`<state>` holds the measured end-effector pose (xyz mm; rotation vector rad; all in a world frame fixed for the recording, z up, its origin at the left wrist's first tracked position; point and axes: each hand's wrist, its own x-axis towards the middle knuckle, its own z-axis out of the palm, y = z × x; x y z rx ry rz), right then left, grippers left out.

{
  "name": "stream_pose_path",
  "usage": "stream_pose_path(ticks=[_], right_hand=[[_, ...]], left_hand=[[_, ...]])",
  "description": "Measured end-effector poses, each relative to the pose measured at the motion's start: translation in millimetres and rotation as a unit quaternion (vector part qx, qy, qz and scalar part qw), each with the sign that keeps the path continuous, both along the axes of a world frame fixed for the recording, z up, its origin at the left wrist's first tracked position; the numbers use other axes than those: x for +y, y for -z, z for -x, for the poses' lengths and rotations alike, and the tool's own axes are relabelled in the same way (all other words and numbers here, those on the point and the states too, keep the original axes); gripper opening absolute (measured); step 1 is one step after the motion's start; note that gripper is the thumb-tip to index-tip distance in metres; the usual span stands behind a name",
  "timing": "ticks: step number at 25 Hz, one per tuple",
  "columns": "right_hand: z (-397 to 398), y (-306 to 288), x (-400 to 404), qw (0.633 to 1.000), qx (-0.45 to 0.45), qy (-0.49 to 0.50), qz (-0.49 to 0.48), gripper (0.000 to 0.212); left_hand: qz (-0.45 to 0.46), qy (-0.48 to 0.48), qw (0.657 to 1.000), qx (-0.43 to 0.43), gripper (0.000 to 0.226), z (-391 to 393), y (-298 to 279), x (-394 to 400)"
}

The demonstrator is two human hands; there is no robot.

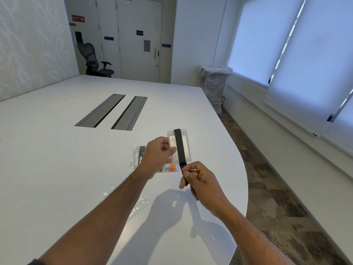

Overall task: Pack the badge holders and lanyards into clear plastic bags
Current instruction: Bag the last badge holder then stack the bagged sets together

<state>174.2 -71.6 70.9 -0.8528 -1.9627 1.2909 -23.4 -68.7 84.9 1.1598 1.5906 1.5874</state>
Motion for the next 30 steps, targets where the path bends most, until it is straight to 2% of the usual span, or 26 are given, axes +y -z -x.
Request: stream_pose_path(ticks=[4, 7, 8, 11, 13, 16, 19, 21, 24, 26, 28, 30], right_hand=[[-4.1, -20.7, 9.3, 0.997, 0.051, -0.045, 0.029, 0.009], [-8.9, -31.5, 17.8, 0.994, 0.027, -0.094, 0.046, 0.034], [-8.6, -33.4, 20.9, 0.995, 0.013, -0.092, 0.037, 0.036], [-4.2, -34.1, 30.9, 0.999, -0.035, -0.009, -0.037, 0.016], [0.3, -33.1, 34.8, 0.992, -0.072, 0.033, -0.099, 0.013], [5.9, -29.4, 36.8, 0.971, -0.116, 0.073, -0.196, 0.012], [8.2, -24.9, 43.3, 0.935, -0.13, 0.109, -0.311, 0.005], [9.2, -22.3, 46.5, 0.925, -0.131, 0.12, -0.335, 0.003], [13.4, -15.6, 47.9, 0.937, -0.116, 0.122, -0.306, 0.015], [18.2, -13.4, 47.2, 0.956, -0.126, 0.099, -0.246, 0.019], [23.3, -11.0, 45.9, 0.973, -0.155, 0.055, -0.16, 0.016], [30.4, -3.8, 42.3, 0.98, -0.162, 0.025, -0.115, 0.008]], left_hand=[[0.015, 0.06, 0.998, 0.009, 0.013, -1.1, 4.8, -4.6], [0.033, 0.107, 0.994, -0.002, 0.016, -2.8, 6.8, -7.6], [0.037, 0.119, 0.992, -0.004, 0.017, -3.0, 7.7, -8.5], [0.045, 0.144, 0.988, 0.021, 0.019, -3.4, 12.3, -11.1], [0.049, 0.158, 0.986, 0.028, 0.02, -4.6, 15.8, -12.8], [0.065, 0.17, 0.983, 0.034, 0.02, -5.9, 19.7, -15.1], [0.073, 0.183, 0.98, 0.022, 0.02, -4.8, 22.2, -20.9], [0.078, 0.193, 0.978, 0.029, 0.022, -3.0, 24.4, -24.7], [0.083, 0.201, 0.976, 0.029, 0.023, 2.1, 27.5, -32.4], [0.085, 0.209, 0.974, 0.025, 0.022, 6.5, 30.8, -39.4], [0.09, 0.208, 0.973, 0.038, 0.021, 11.5, 34.7, -45.6], [0.103, 0.196, 0.974, 0.053, 0.018, 18.8, 39.2, -50.2]])
